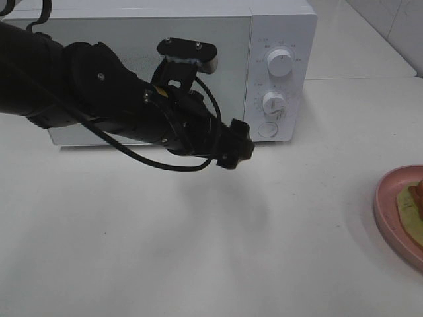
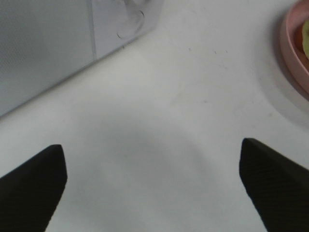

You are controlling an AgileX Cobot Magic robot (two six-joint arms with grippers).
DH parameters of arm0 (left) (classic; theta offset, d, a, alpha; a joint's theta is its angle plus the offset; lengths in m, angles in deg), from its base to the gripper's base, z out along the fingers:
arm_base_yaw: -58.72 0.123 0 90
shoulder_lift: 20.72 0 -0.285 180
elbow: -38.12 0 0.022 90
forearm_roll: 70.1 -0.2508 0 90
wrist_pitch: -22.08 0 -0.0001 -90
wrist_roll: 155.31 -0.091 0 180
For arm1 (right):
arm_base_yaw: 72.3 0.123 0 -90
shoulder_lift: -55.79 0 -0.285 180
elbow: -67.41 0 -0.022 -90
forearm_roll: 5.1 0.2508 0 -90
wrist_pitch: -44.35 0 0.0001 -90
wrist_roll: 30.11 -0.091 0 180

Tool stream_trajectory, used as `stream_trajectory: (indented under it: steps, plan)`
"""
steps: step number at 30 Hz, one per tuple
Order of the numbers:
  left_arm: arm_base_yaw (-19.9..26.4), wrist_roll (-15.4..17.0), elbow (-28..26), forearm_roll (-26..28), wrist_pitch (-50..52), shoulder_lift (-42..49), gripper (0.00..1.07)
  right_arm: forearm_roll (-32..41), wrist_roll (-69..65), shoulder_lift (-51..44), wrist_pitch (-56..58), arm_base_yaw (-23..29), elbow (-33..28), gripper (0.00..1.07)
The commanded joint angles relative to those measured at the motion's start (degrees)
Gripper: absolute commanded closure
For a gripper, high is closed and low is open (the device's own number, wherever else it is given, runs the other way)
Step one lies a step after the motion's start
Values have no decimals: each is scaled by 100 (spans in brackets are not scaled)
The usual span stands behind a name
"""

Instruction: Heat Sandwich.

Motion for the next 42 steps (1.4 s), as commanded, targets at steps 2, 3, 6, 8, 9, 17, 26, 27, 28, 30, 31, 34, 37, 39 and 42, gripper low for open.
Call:
stream_trajectory:
  steps: [2, 3, 6, 8, 9, 17, 26, 27, 28, 30, 31, 34, 37, 39, 42]
  plan:
    - [-17, 34, 17, -275, -693, 126, 3, 17, 69, -155, -57, -34, -6, 31]
    - [23, 34, 17, -630, -1129, 183, 3, 17, 69, -155, -57, -34, -6, 31]
    - [52, 57, 17, -1031, -1536, 264, 3, 17, 69, -155, -57, -34, -6, 31]
    - [241, 344, 17, -1421, -2229, 418, 3, 17, 69, -155, -57, -34, -6, 31]
    - [241, 344, 17, -1421, -2229, 418, 3, 17, 69, -155, -57, -34, -6, 31]
    - [1175, 900, 17, -1604, -3782, 1037, 3, 17, 69, -155, -57, -34, -6, 31]
    - [2126, 1421, 17, -1839, -4784, 1702, 3, 17, 69, -155, -57, -34, -6, 31]
    - [2372, 1547, 17, -1960, -5008, 1862, 3, 17, 69, -155, -57, -34, -6, 31]
    - [2515, 1627, 17, -2034, -5105, 1948, 3, 17, 69, -155, -57, -34, -6, 31]
    - [2630, 1684, 17, -2086, -5180, 2034, 3, 17, 69, -155, -57, -34, -6, 31]
    - [2767, 1759, 17, -2154, -5271, 2126, 3, 17, 69, -155, -57, -34, -6, 31]
    - [3180, 1908, 17, -2401, -5523, 2366, 3, 17, 69, -155, -57, -34, -6, 31]
    - [3696, 1937, 17, -2475, -5890, 2636, 3, 17, 69, -155, -57, -34, -6, 31]
    - [3839, 1925, 17, -2475, -5993, 2710, 3, 17, 69, -155, -57, -34, -6, 31]
    - [4349, 1874, 109, -2475, -6085, 3008, 3, 17, 69, -155, -57, -34, -6, 31]
